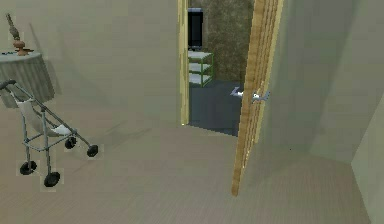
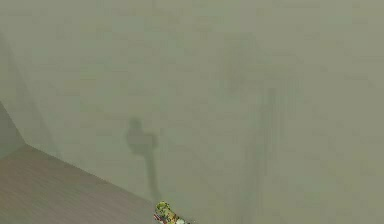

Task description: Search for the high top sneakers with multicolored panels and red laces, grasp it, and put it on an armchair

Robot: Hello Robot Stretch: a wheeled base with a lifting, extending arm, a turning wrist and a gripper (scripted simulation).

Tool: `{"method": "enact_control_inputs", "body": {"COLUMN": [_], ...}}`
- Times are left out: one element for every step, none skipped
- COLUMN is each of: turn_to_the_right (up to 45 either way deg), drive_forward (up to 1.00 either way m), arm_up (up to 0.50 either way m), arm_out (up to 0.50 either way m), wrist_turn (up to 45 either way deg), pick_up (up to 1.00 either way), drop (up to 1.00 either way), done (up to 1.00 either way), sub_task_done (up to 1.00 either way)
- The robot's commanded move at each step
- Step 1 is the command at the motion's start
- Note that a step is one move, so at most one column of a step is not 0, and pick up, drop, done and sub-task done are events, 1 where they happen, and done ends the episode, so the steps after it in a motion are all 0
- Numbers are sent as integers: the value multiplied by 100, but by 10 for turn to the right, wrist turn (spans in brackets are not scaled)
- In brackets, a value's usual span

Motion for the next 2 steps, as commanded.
{"method": "enact_control_inputs", "body": {"turn_to_the_right": [0, 0], "drive_forward": [0, 0], "arm_up": [10, 50], "arm_out": [0, 0], "wrist_turn": [0, 0], "pick_up": [0, 0], "drop": [0, 0], "done": [0, 0], "sub_task_done": [0, 0]}}
